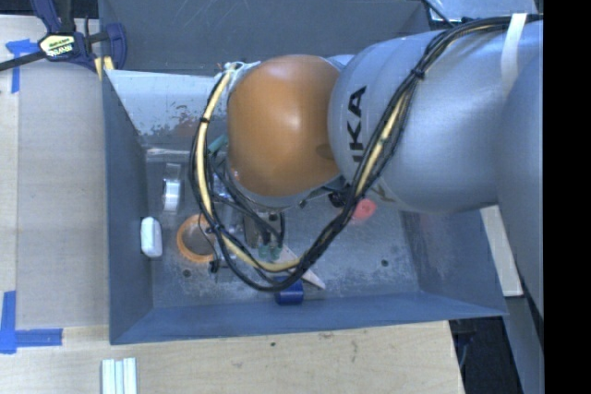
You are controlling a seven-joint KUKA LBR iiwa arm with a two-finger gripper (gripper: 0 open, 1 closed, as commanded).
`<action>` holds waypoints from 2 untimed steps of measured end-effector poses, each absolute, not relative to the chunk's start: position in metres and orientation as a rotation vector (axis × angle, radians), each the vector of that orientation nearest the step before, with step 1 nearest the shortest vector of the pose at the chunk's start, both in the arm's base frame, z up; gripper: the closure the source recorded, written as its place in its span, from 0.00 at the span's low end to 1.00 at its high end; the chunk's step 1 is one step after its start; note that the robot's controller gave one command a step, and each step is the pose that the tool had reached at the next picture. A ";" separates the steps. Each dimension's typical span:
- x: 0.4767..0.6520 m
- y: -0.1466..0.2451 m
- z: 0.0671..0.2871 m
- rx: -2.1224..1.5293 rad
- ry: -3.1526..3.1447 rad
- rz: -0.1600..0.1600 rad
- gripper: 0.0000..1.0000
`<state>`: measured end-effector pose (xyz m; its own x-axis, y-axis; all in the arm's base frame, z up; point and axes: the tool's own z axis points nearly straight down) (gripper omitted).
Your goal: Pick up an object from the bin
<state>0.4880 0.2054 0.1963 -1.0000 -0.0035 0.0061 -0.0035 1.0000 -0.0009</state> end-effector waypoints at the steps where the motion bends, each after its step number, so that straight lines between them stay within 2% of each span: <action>1: 0.490 0.204 0.201 -0.001 -3.144 -0.002 0.00; 2: 0.500 0.202 0.182 -0.005 -3.134 0.002 0.00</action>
Offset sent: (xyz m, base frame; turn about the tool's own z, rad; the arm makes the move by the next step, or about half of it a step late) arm 0.0114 -0.0036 -0.0143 0.0068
